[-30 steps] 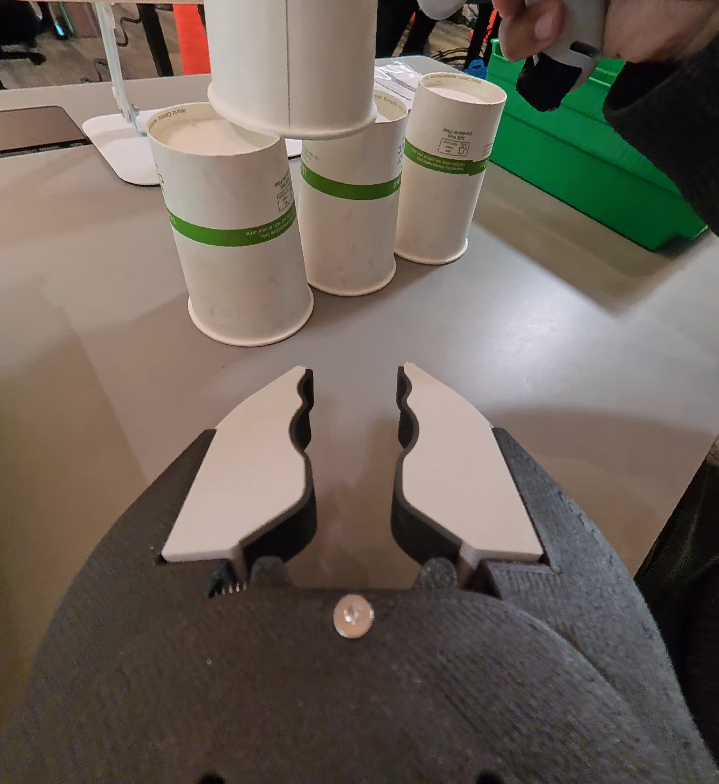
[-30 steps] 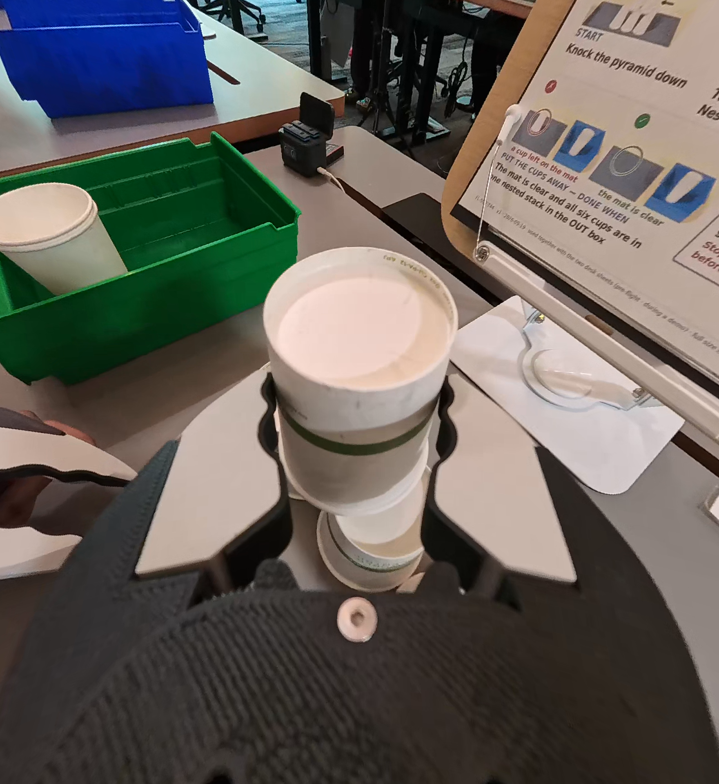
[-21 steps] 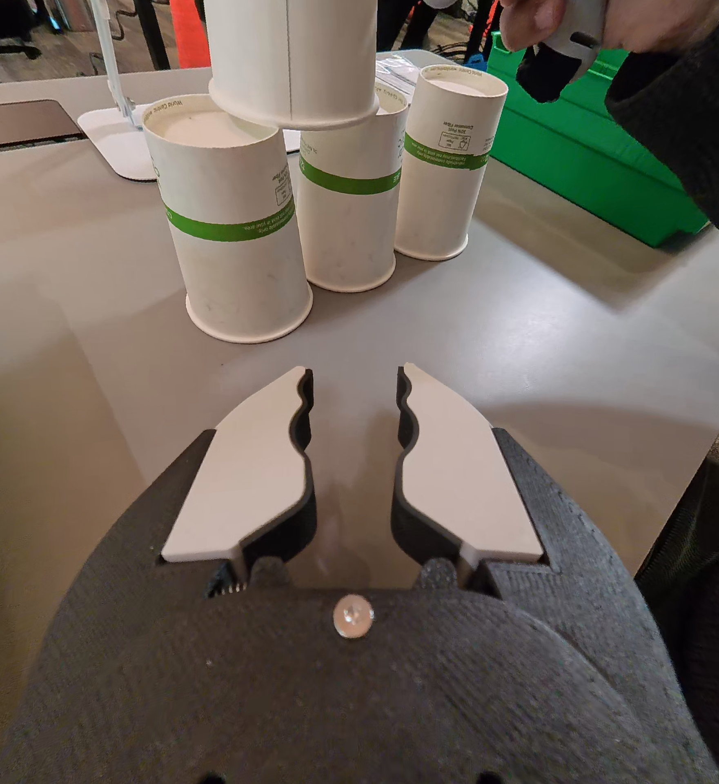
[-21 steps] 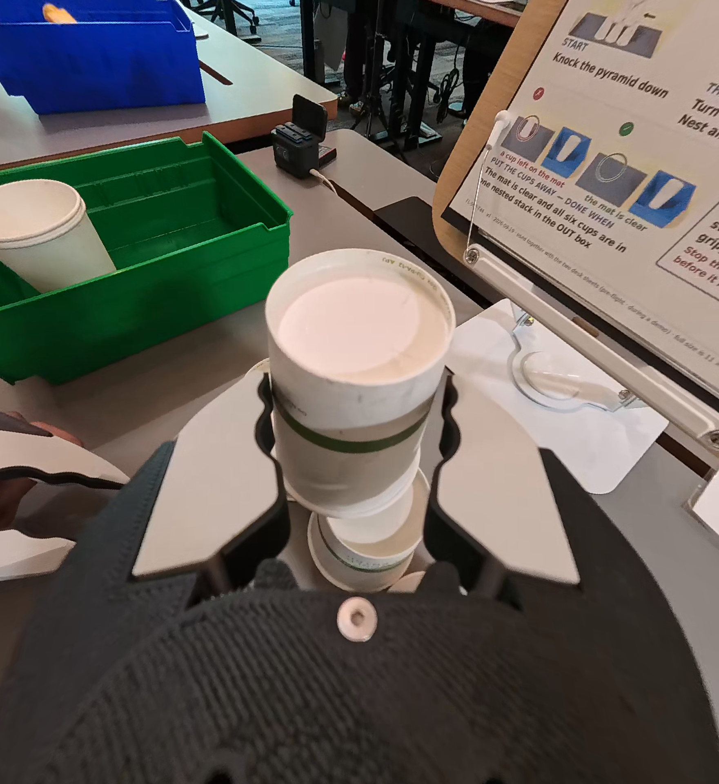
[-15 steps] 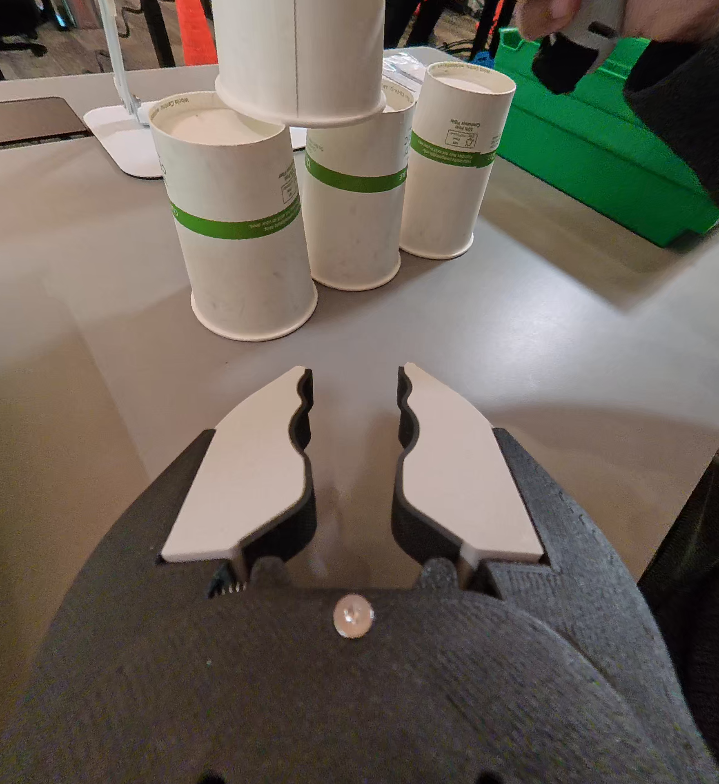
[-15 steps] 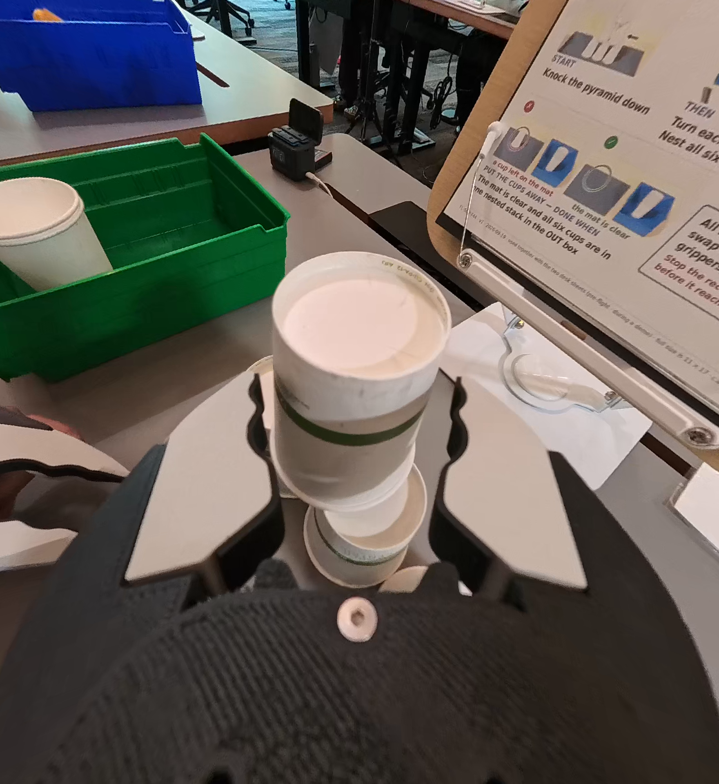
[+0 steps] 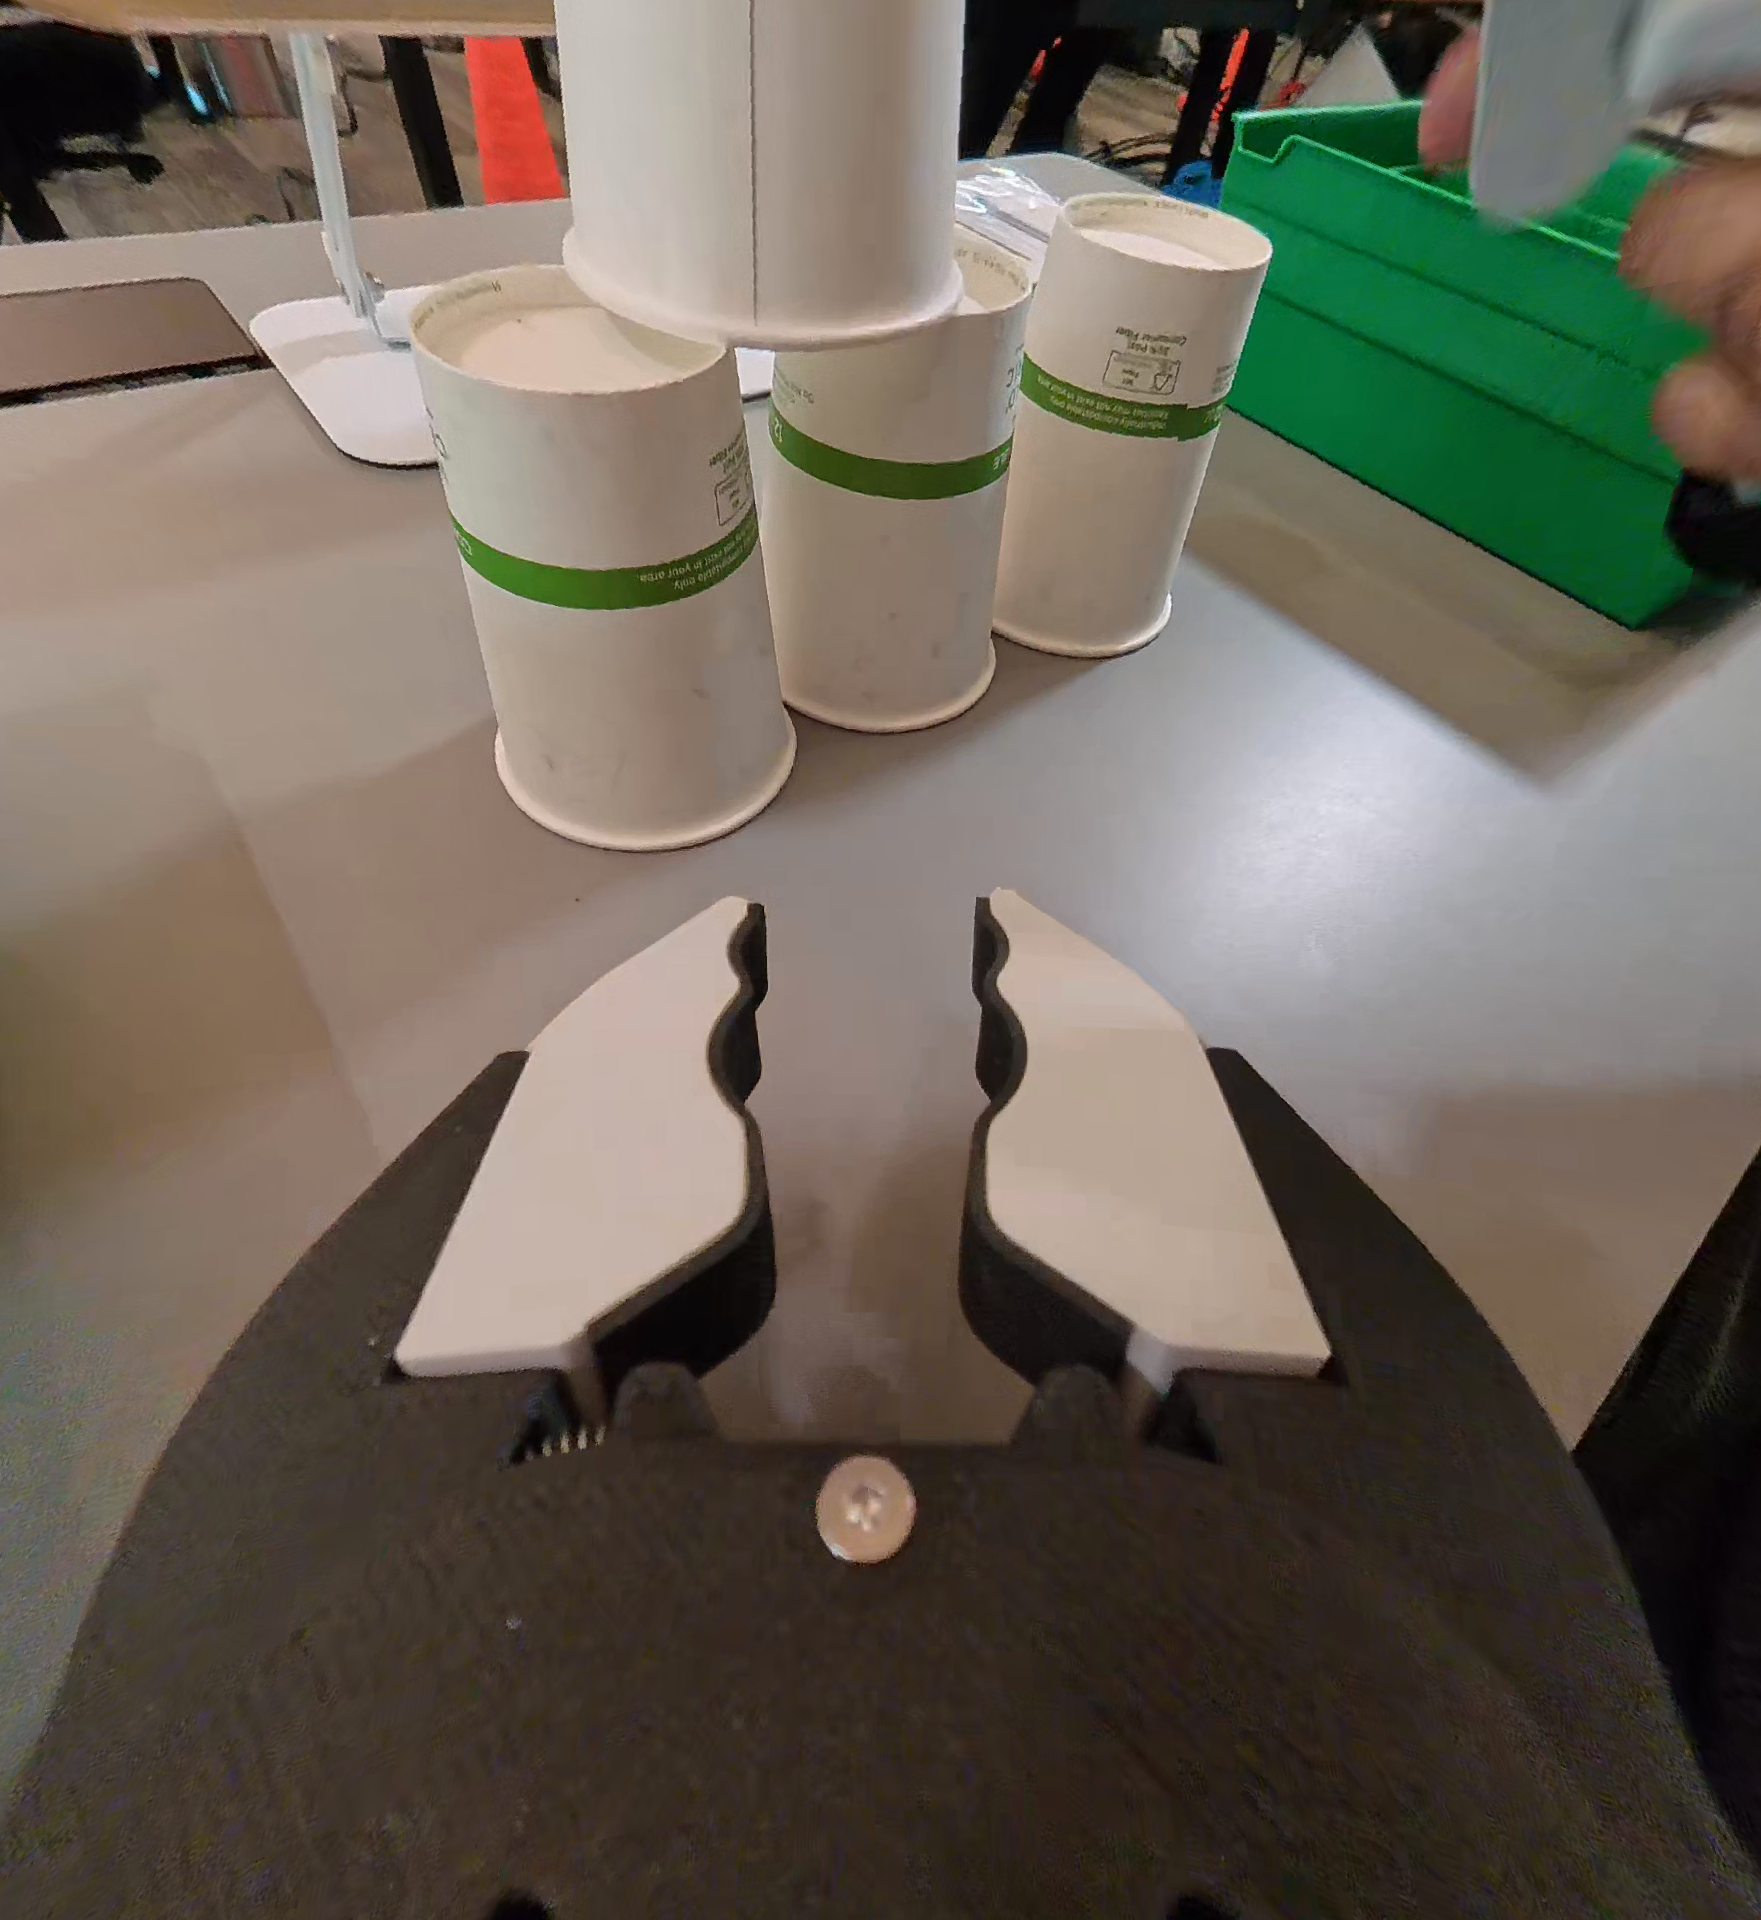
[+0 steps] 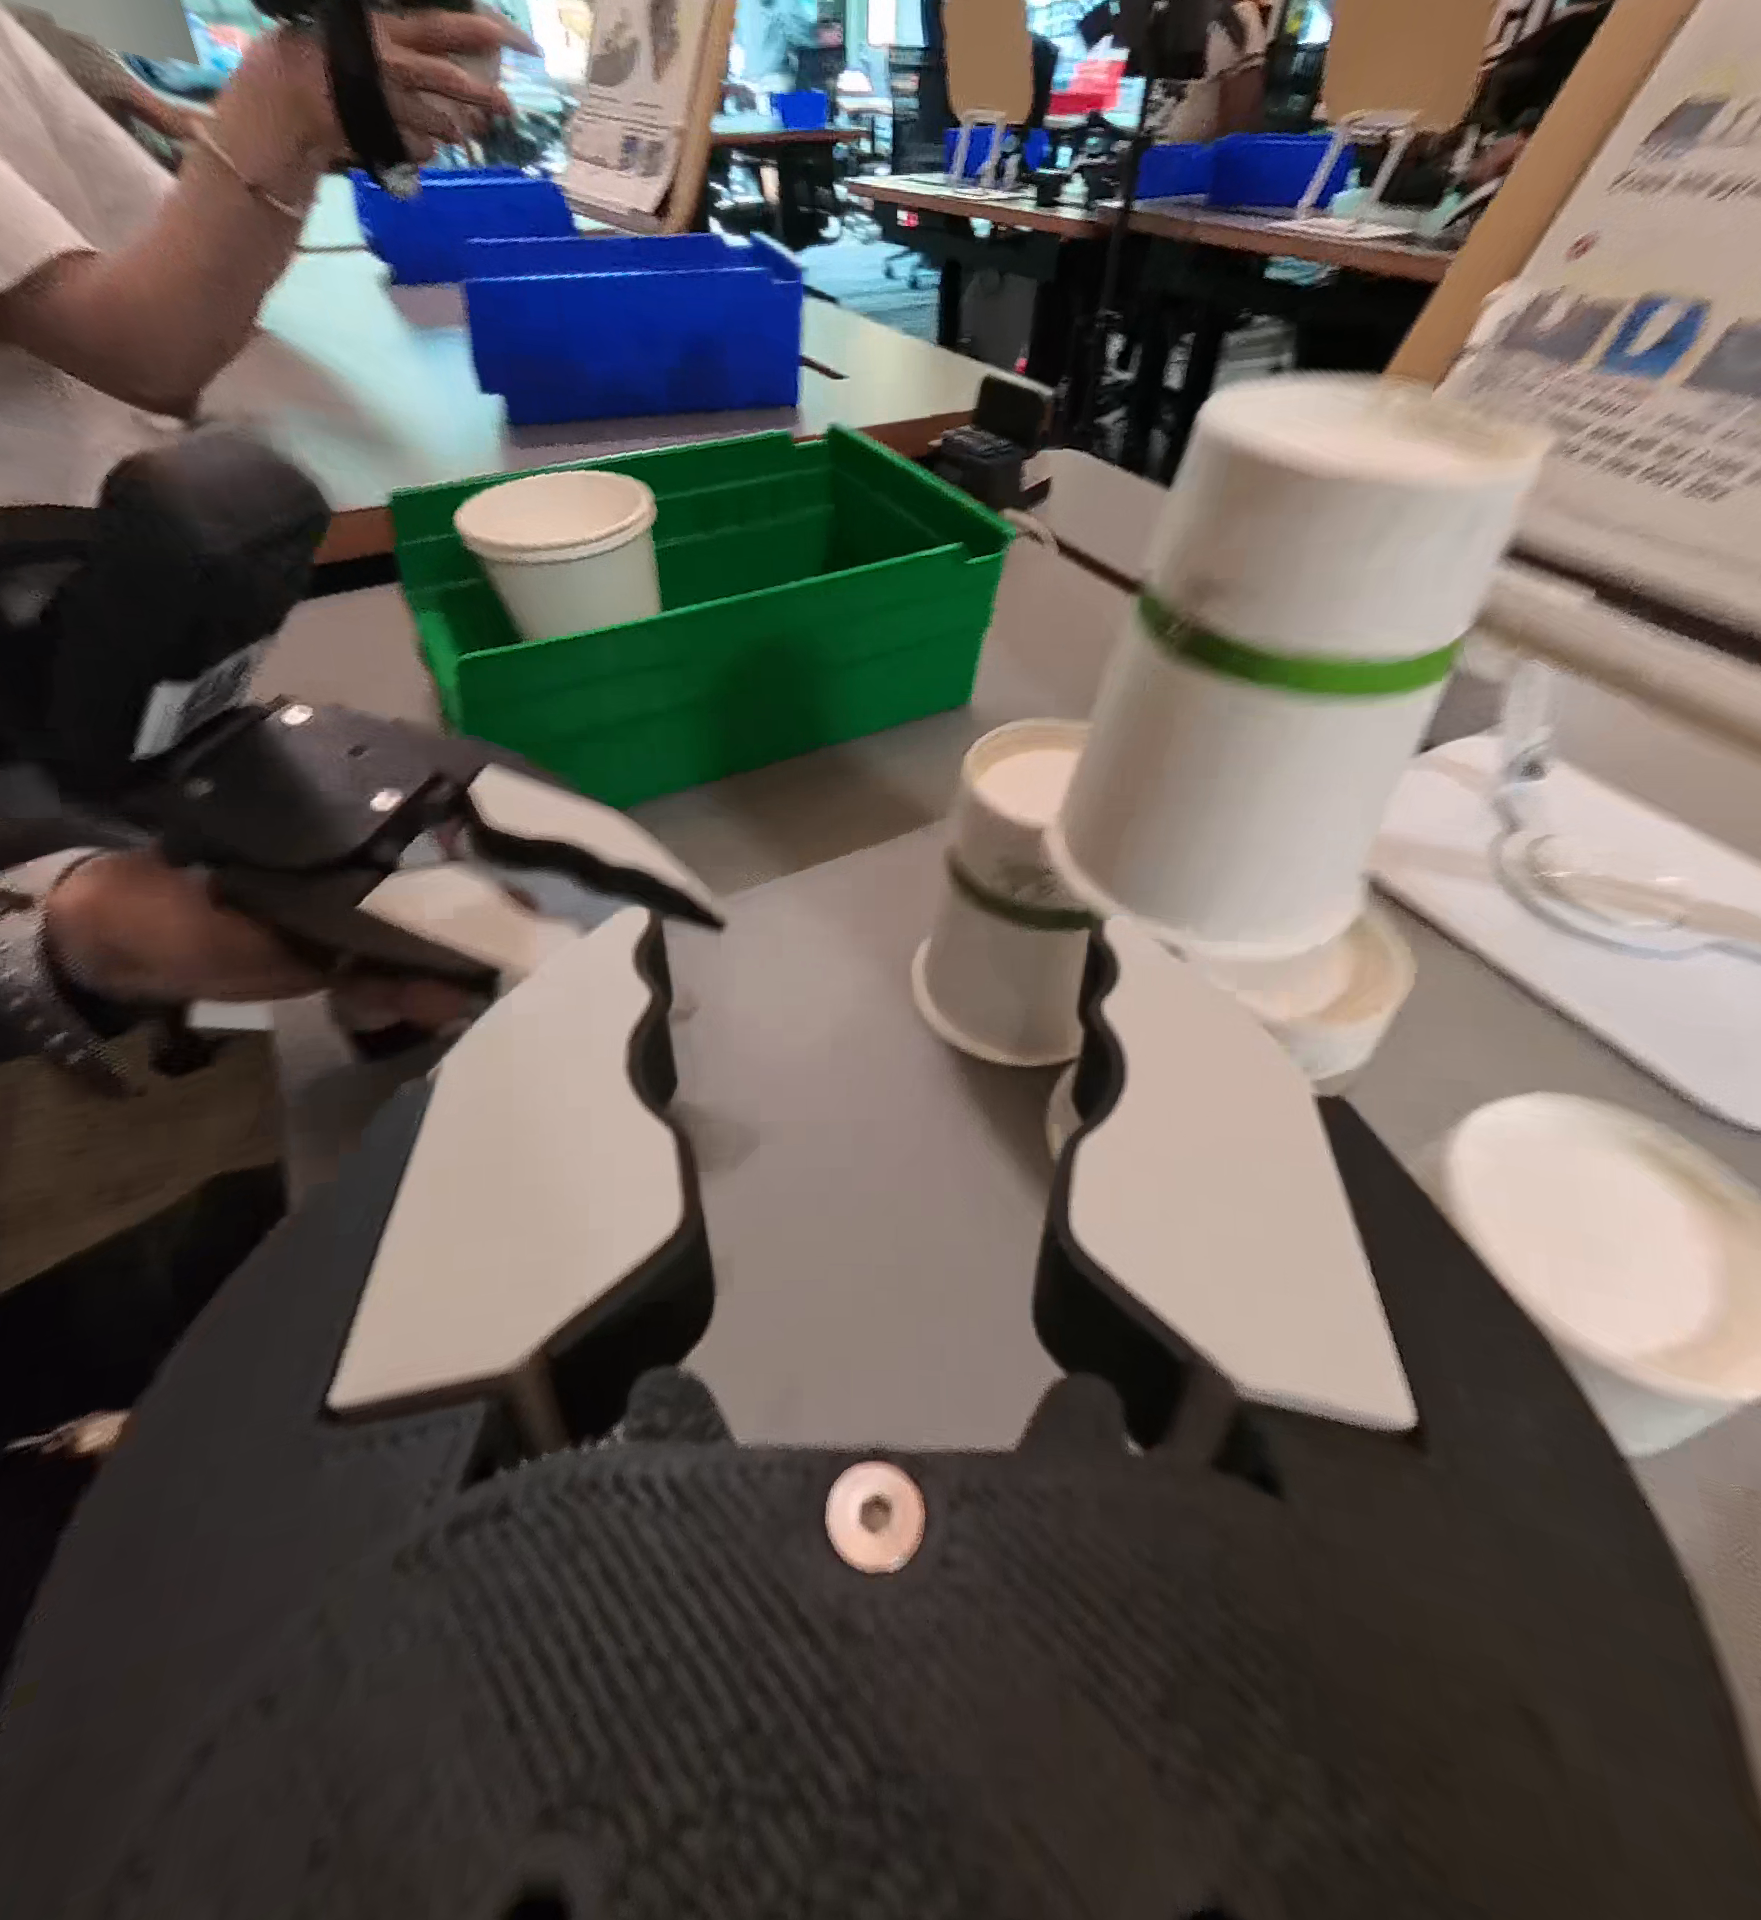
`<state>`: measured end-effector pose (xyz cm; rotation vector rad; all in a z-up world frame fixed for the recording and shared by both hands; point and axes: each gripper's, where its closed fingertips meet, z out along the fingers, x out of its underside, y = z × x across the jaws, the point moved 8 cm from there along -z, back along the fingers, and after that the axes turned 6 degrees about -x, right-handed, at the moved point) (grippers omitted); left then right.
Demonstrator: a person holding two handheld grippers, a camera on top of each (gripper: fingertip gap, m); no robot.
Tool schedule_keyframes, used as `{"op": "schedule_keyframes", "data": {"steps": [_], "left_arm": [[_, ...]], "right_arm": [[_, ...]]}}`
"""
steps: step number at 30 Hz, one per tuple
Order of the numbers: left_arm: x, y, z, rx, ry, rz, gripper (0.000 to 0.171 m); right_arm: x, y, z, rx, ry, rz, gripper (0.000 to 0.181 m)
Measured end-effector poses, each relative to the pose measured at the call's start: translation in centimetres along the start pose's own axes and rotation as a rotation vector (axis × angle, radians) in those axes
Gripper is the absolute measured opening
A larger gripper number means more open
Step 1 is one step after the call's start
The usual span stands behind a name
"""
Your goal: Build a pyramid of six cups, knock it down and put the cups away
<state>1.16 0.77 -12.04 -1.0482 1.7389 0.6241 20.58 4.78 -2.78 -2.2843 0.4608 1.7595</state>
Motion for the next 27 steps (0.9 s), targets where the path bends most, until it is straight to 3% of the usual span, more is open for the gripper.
{"op": "schedule_keyframes", "data": {"steps": [5, 7, 11, 15, 17, 20, 23, 27], "left_arm": [[-2.3, 1.1, -2.0, -0.122, -0.087, 0.086, 0.039], [-4.5, 2.3, -3.9, -0.213, -0.163, 0.15, 0.039], [-8.1, 6.6, -9.8, -0.37, -0.263, 0.227, 0.035], [-7.0, 11.9, -14.0, -0.441, -0.044, 0.252, 0.034], [-5.5, 13.8, -15.0, -0.495, 0.043, 0.353, 0.017], [-3.7, 15.4, -14.8, -0.478, 0.177, 0.474, 0.019], [-3.7, 16.3, -14.2, -0.415, 0.201, 0.459, 0.021], [-3.2, 17.5, -13.1, -0.369, 0.351, 0.489, 0.017]], "right_arm": [[5.8, 2.2, -0.2, -0.09, 0.046, 0.111, 0.075], [6.7, 2.5, -0.2, -0.128, 0.1, 0.155, 0.076], [6.8, 3.1, -0.1, -0.167, 0.069, 0.194, 0.075], [7.3, 3.6, 0.6, -0.198, 0.089, 0.218, 0.075], [7.5, 3.9, 1.0, -0.215, 0.09, 0.244, 0.075], [7.7, 4.1, 1.6, -0.236, 0.102, 0.275, 0.075], [7.8, 4.3, 1.9, -0.24, 0.113, 0.276, 0.075], [7.8, 4.0, 1.7, -0.225, 0.117, 0.263, 0.075]]}}
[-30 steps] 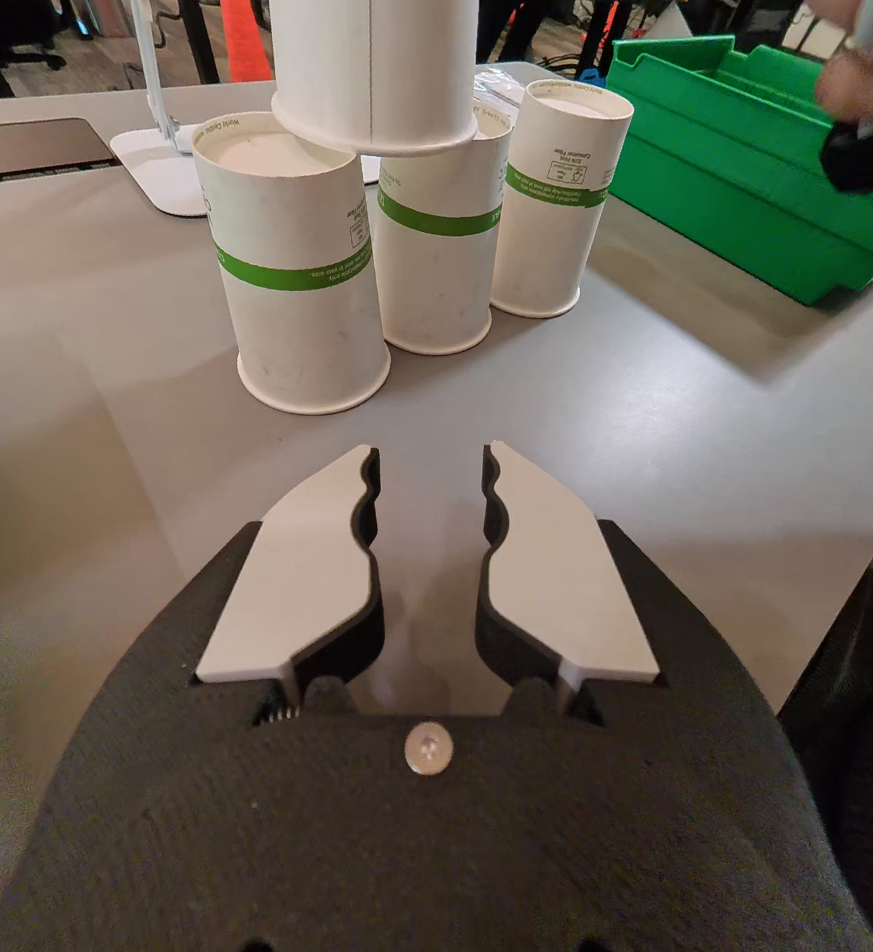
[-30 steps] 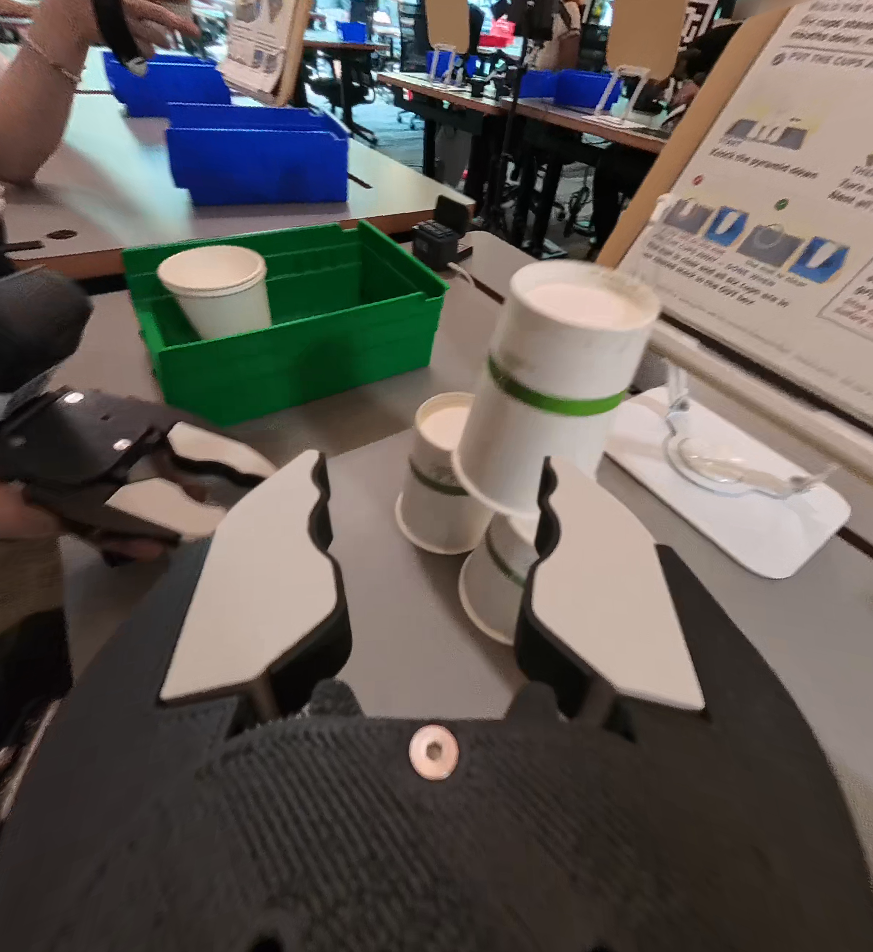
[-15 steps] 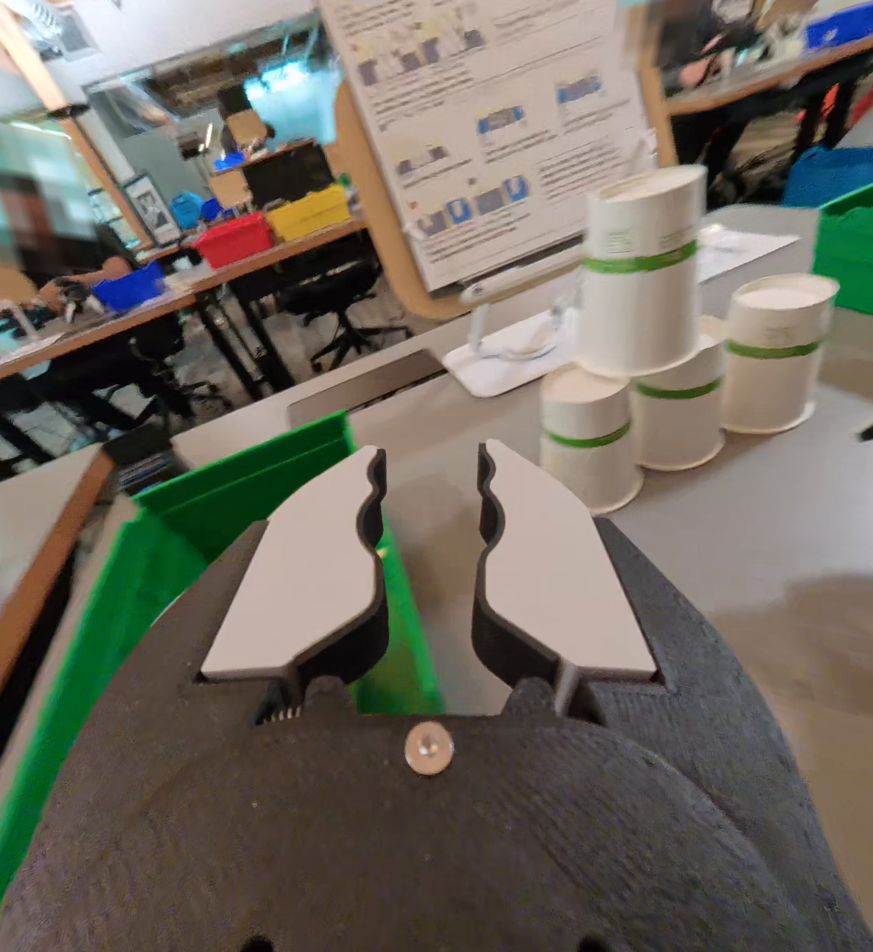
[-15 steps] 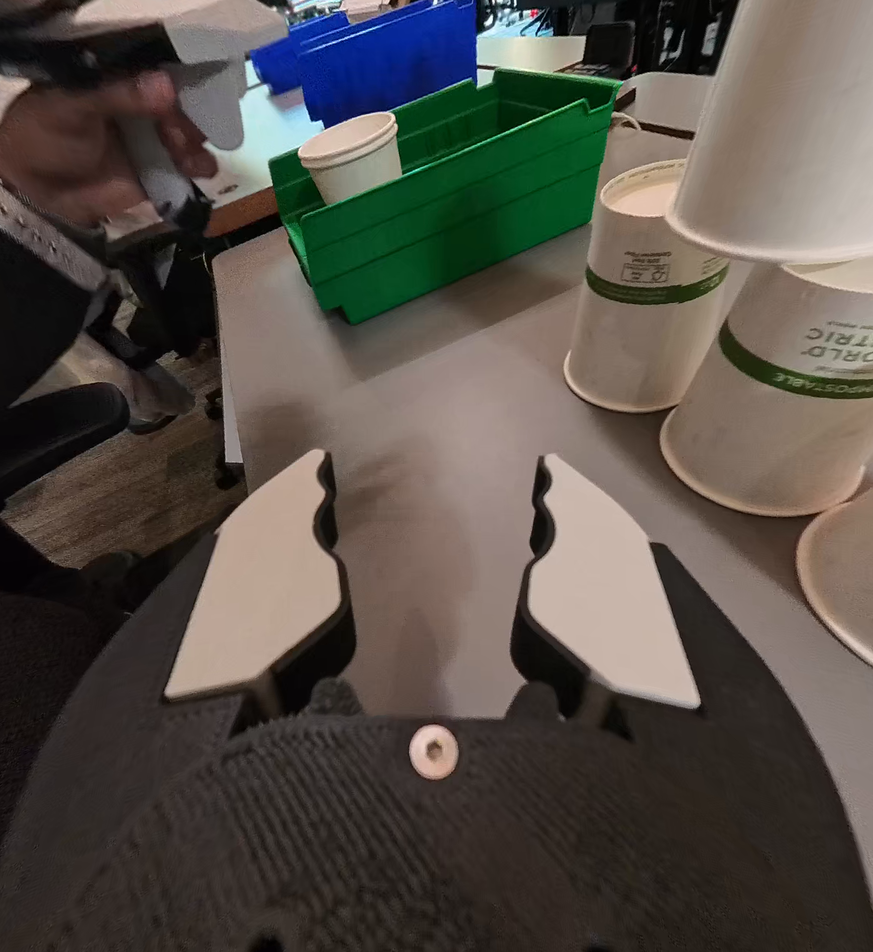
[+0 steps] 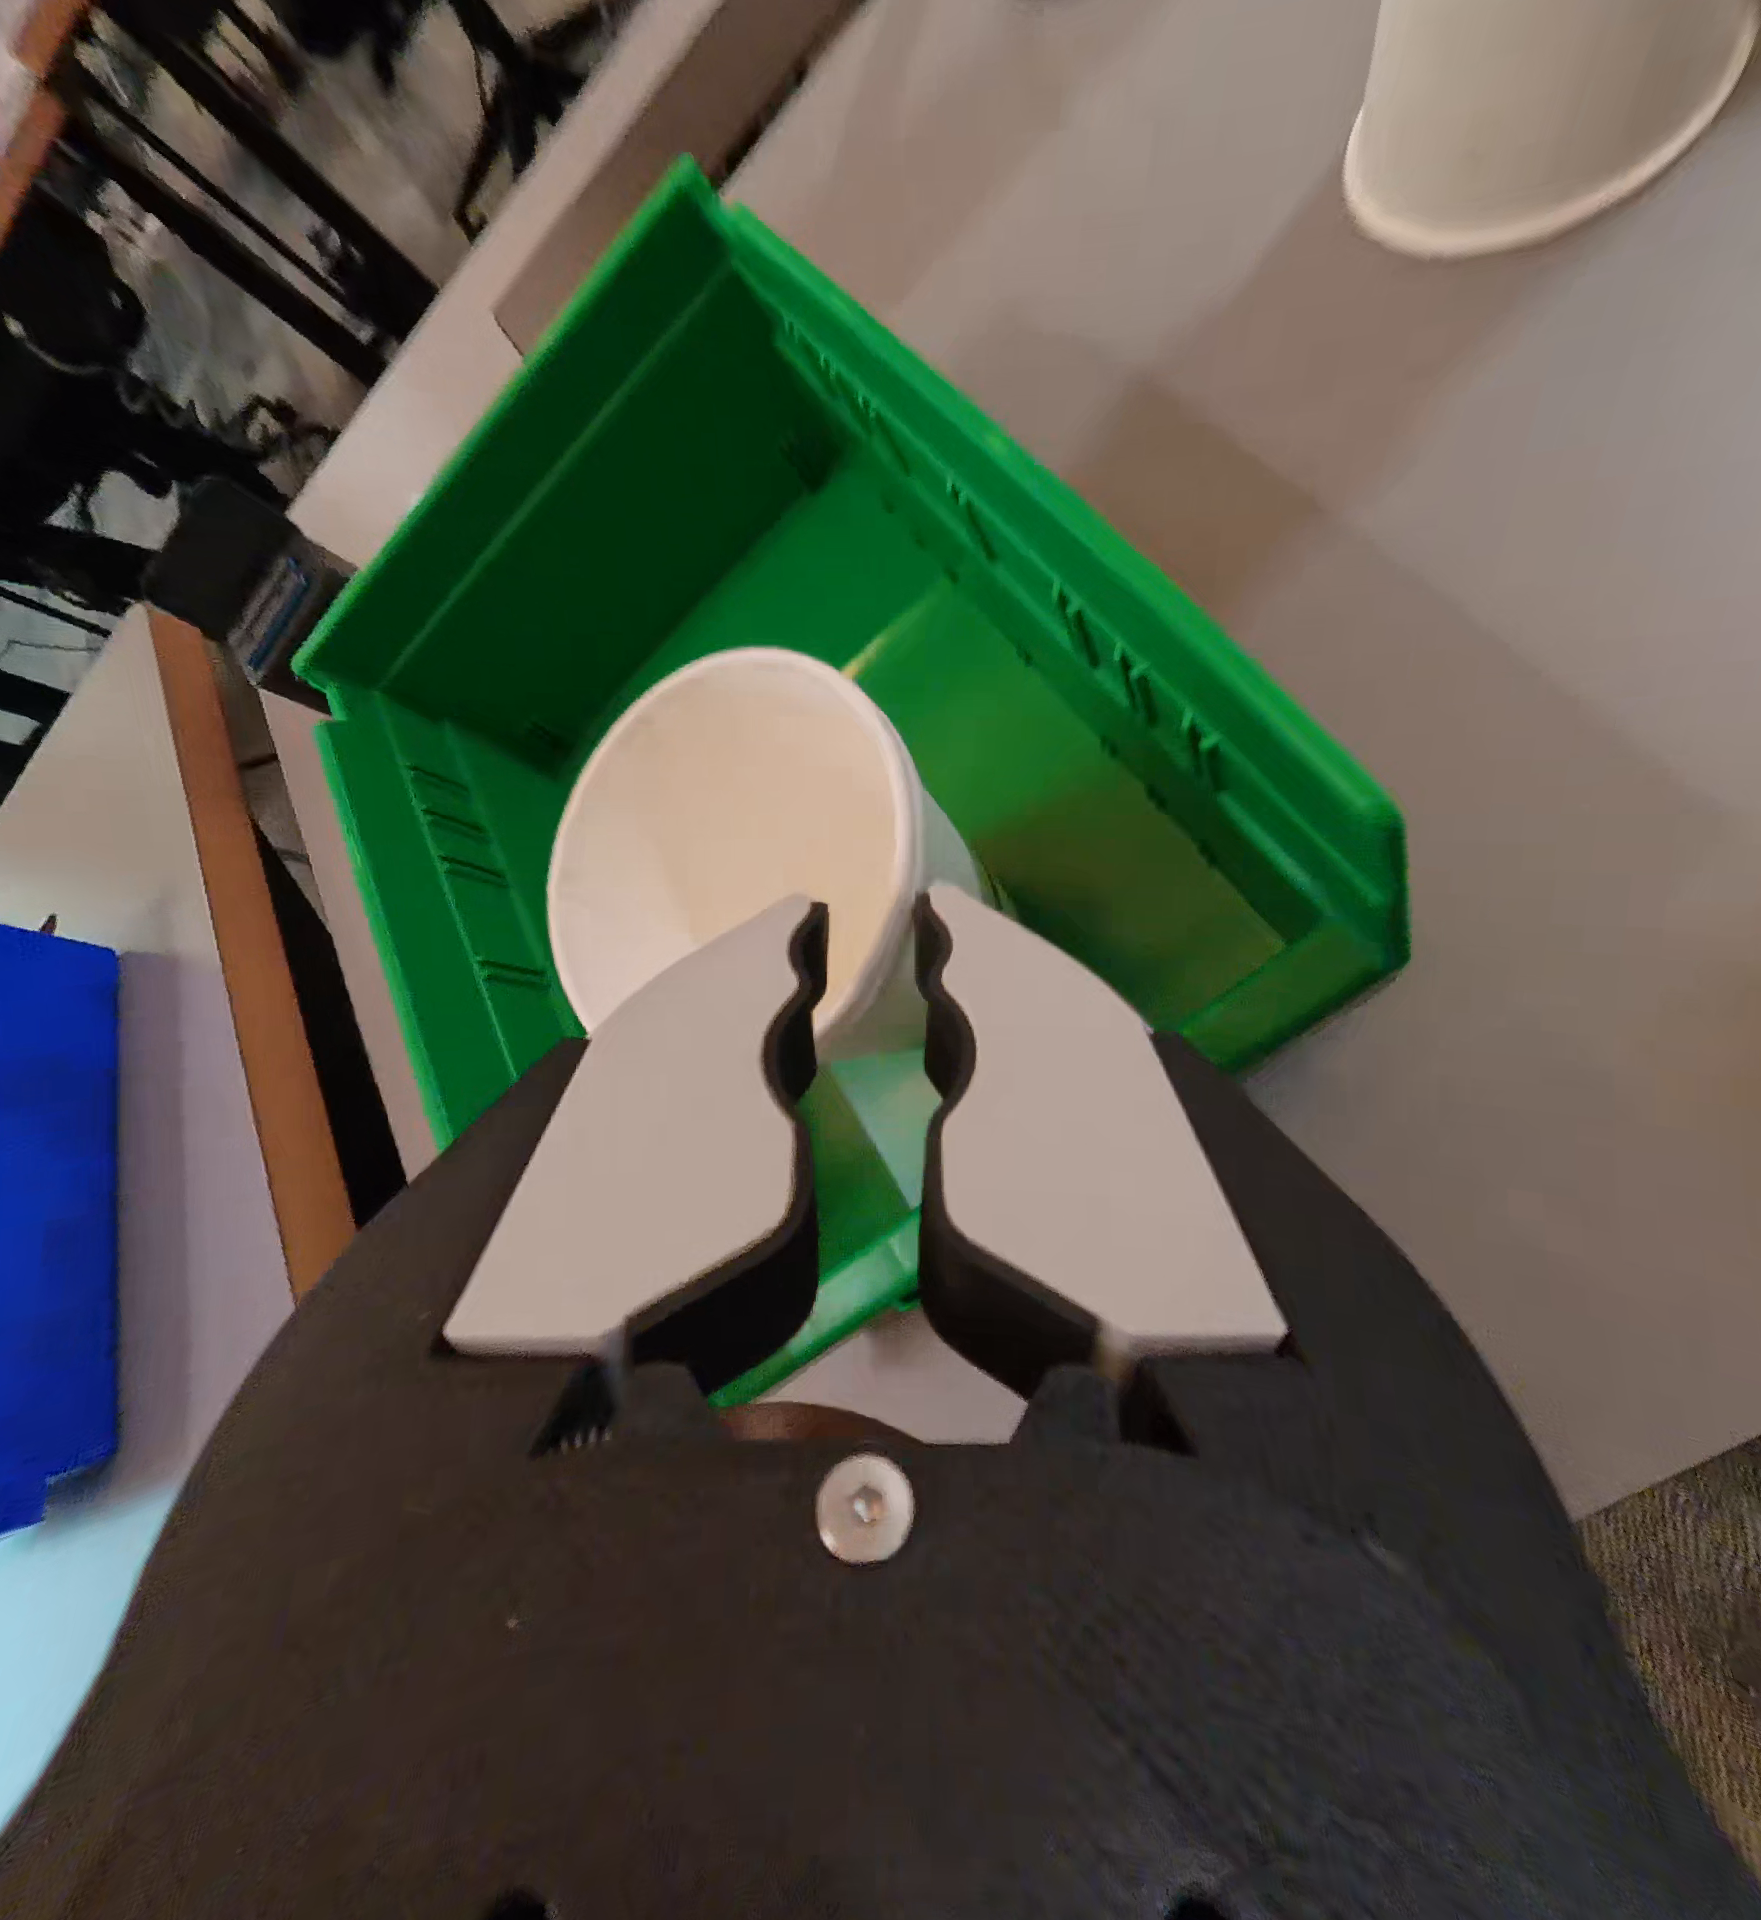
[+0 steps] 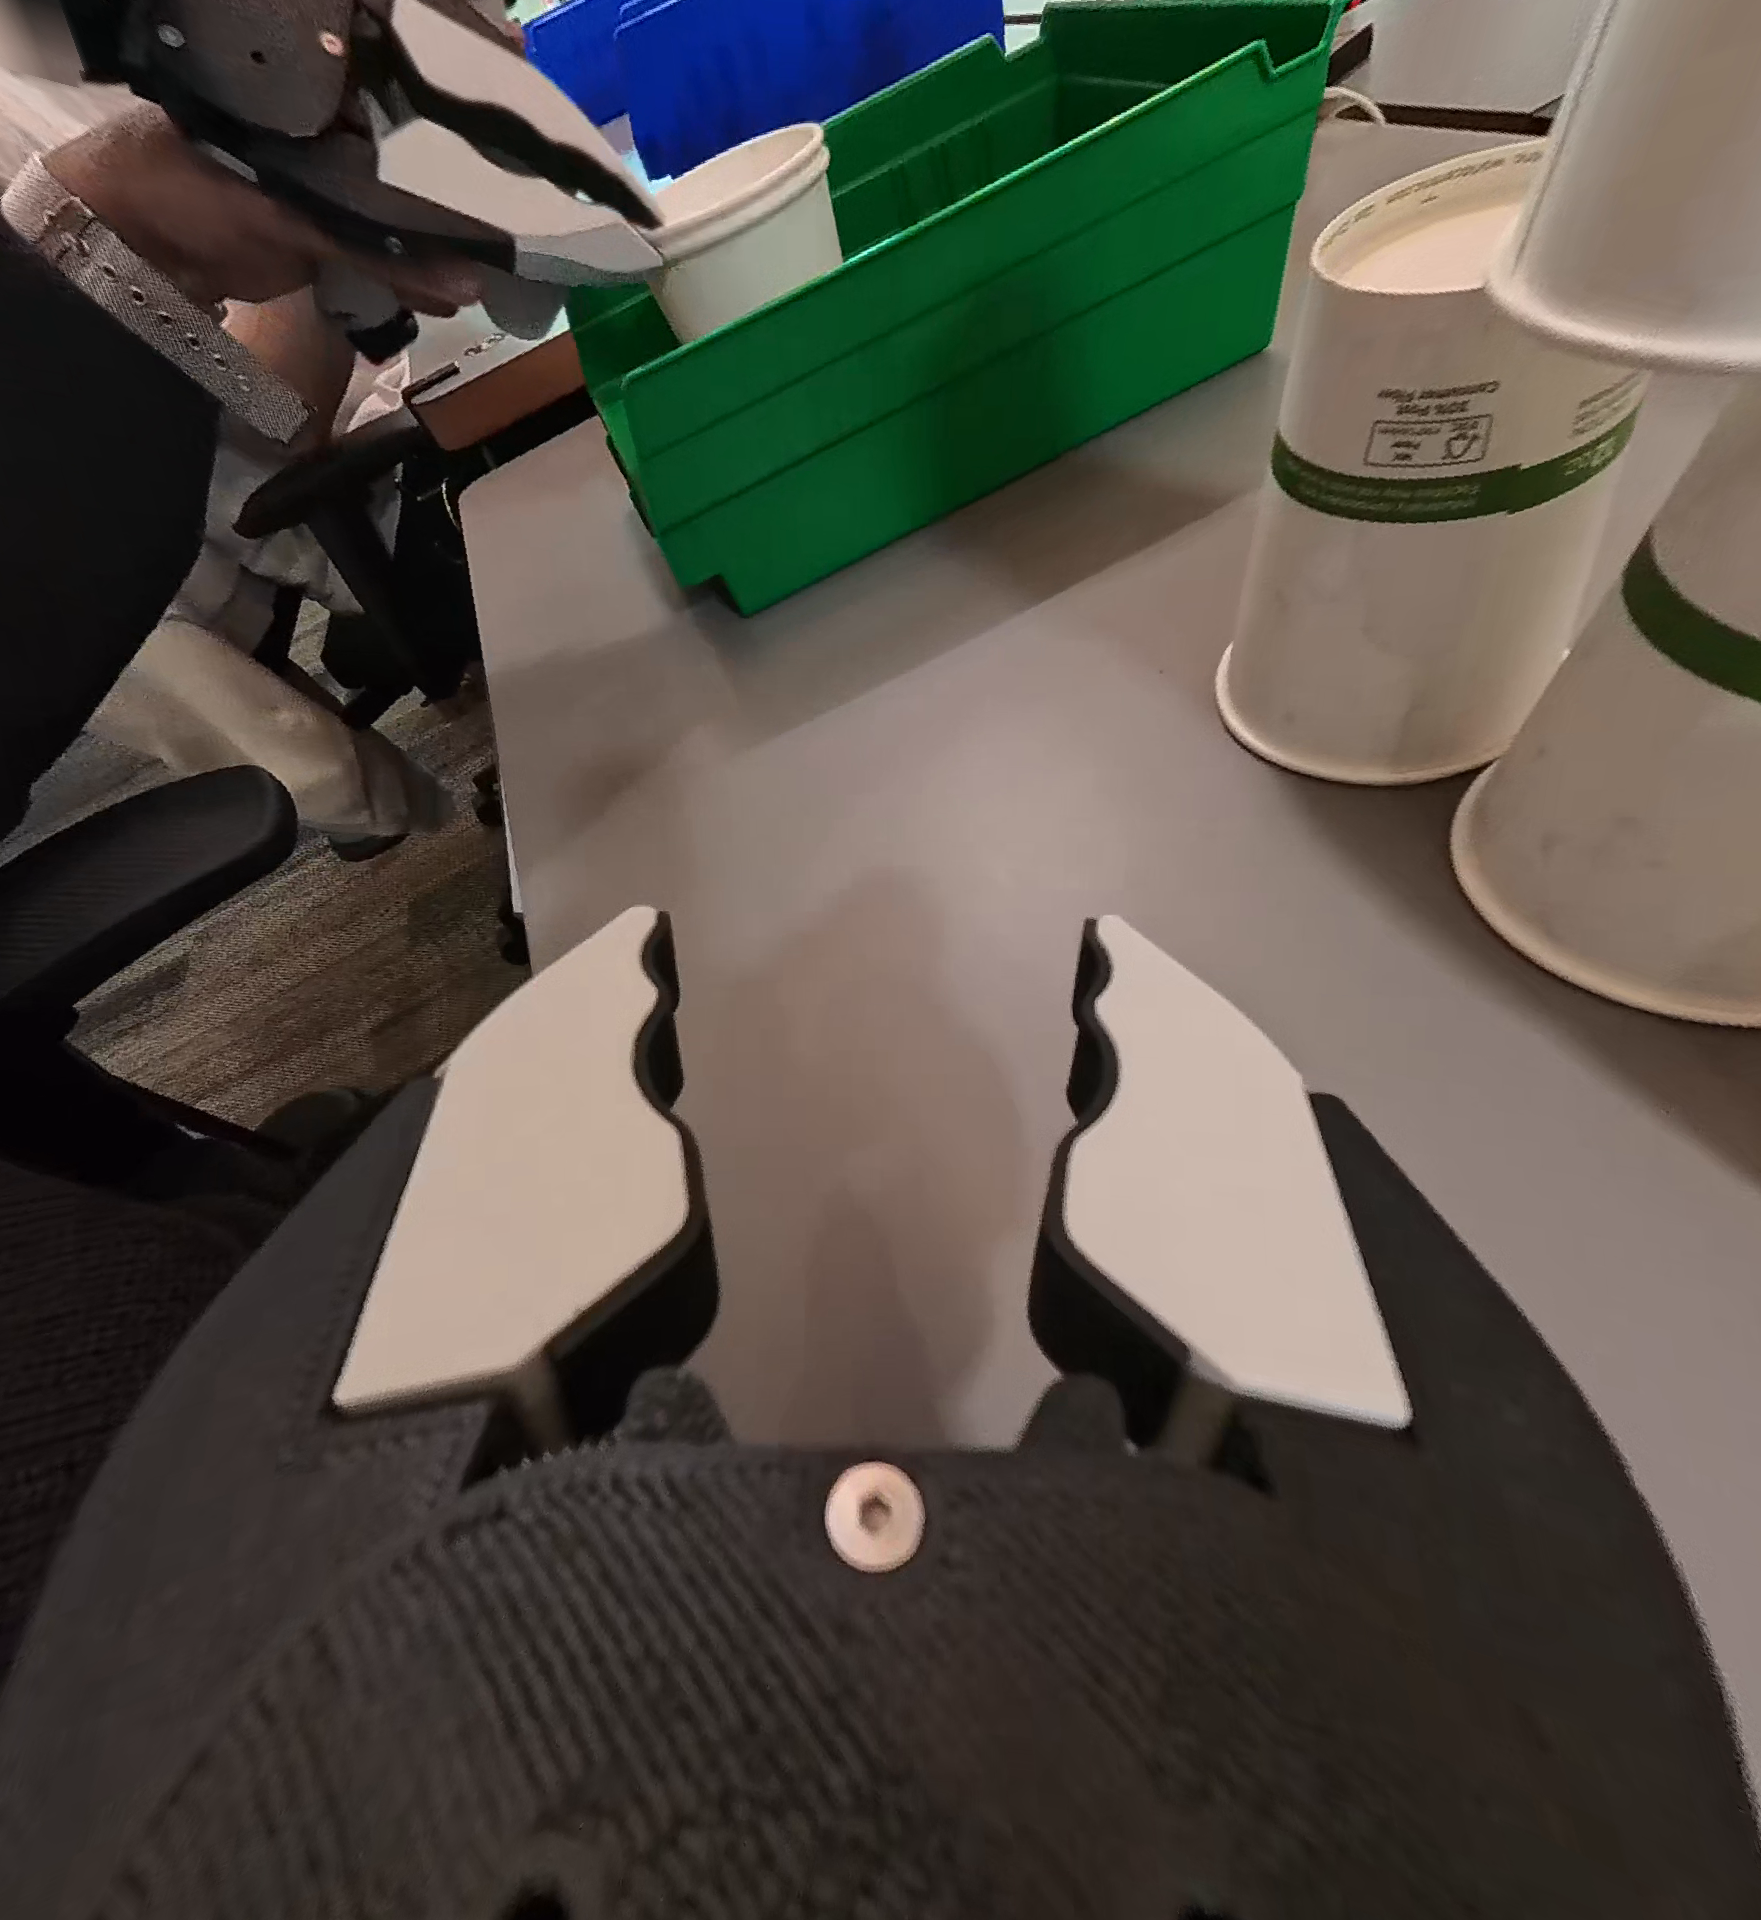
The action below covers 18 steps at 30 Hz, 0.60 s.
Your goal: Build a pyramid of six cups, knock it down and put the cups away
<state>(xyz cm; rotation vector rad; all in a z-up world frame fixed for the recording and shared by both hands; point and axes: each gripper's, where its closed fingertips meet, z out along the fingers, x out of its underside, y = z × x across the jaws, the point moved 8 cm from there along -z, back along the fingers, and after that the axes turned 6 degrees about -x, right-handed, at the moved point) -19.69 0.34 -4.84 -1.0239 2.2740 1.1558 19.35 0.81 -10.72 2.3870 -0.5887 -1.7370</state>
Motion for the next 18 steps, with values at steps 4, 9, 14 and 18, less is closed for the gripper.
{"op": "schedule_keyframes", "data": {"steps": [4, 9, 14, 18], "left_arm": [[-0.3, 0.0, 0.6, 0.032, 0.038, 0.028, 0.006], [-1.0, 0.7, -0.1, 0.055, -0.035, -0.088, 0.007], [-1.2, 0.7, -0.5, 0.112, -0.056, -0.143, 0.008], [-1.5, 0.4, -0.5, 0.137, -0.056, -0.148, 0.007]], "right_arm": [[-0.2, -0.3, -0.4, -0.009, -0.022, 0.027, 0.074], [0.0, -0.6, -0.4, -0.031, -0.018, 0.058, 0.074], [0.1, -0.6, -0.4, -0.038, -0.008, 0.066, 0.074], [0.1, -0.5, -0.5, -0.044, -0.01, 0.065, 0.074]]}}
